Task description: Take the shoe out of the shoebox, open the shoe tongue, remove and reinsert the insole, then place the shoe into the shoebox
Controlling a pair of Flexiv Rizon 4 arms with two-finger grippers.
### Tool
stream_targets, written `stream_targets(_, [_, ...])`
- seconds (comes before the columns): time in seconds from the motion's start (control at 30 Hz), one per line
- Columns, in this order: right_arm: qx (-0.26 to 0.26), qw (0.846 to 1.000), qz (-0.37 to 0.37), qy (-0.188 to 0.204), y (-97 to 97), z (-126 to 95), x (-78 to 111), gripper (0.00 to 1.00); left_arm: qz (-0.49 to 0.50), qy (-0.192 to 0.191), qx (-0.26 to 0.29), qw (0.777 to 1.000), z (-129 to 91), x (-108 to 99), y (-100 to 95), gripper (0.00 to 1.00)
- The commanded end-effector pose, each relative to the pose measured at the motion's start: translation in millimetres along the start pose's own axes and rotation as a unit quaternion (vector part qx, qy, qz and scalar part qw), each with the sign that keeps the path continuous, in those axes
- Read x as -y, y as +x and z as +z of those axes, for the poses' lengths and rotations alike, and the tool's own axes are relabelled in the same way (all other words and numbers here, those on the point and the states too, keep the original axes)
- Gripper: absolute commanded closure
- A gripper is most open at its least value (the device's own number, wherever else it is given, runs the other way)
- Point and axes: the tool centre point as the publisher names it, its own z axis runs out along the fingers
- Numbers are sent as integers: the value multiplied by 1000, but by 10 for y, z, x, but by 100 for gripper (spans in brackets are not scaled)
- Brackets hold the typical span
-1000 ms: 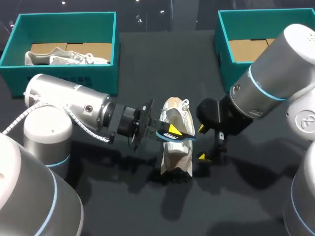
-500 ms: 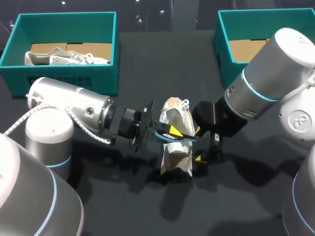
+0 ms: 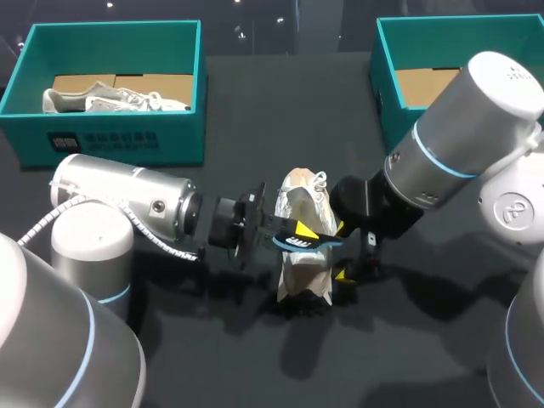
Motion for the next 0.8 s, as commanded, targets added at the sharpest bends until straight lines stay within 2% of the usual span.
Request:
stream_targets(0.03, [2,1000,0,-1,17,35,6,0,-2,-4,35,999,-17,111,102,100])
stream_targets(0.23, [2,1000,-2,-1,8,48,15,0,-21,12,52,998,-20,68,107,100])
stream_targets(0.8, [-1,1000,-2,0,1,54,12,0,-48,22,76,996,-9,-30,105,100])
